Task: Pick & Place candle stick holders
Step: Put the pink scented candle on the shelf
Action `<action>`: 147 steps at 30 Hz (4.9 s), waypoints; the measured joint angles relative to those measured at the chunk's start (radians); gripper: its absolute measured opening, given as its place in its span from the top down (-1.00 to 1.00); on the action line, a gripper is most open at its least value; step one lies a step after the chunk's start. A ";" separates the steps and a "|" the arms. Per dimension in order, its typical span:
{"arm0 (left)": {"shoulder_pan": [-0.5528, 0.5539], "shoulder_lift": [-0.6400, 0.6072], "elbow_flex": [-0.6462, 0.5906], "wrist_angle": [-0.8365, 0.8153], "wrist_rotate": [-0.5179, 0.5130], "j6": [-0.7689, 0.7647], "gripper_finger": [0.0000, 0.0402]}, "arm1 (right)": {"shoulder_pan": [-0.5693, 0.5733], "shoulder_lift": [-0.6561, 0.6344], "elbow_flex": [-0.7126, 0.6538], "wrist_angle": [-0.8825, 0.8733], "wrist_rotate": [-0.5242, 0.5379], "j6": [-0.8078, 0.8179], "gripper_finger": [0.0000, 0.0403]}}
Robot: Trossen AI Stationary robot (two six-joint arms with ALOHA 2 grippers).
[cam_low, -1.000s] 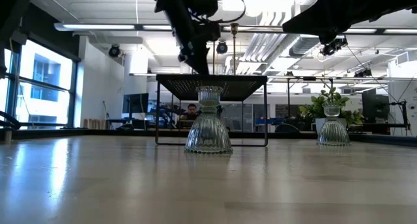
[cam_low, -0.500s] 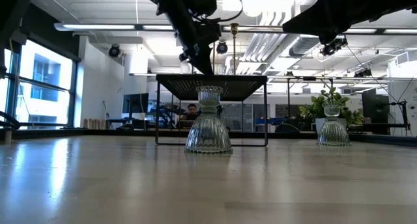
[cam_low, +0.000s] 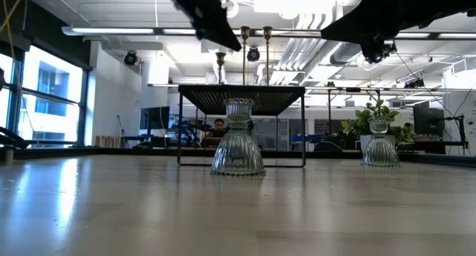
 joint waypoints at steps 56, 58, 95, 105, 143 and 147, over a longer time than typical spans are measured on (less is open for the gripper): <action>-0.058 -0.762 -0.946 0.573 0.079 -0.062 1.00 | 0.657 0.769 0.798 -1.257 -0.224 1.518 -0.78; -0.058 -0.762 -0.946 0.573 0.080 -0.066 1.00 | 0.655 0.783 0.798 -1.244 -0.211 1.494 -0.79; -0.058 -0.756 -0.946 0.569 0.078 -0.092 1.00 | 0.612 0.897 0.757 -1.157 -0.334 1.290 -0.46; -0.058 -0.755 -0.947 0.538 0.030 -0.091 1.00 | 0.522 0.897 0.894 -1.204 -0.370 1.103 -0.41; -0.057 -0.756 -1.047 0.589 -0.064 -0.118 1.00 | -0.057 1.398 1.634 -1.180 -0.467 -0.292 -0.41; -0.057 -0.756 -1.047 0.589 -0.064 -0.118 1.00 | -0.080 1.398 1.598 -1.159 -0.466 -0.307 -0.41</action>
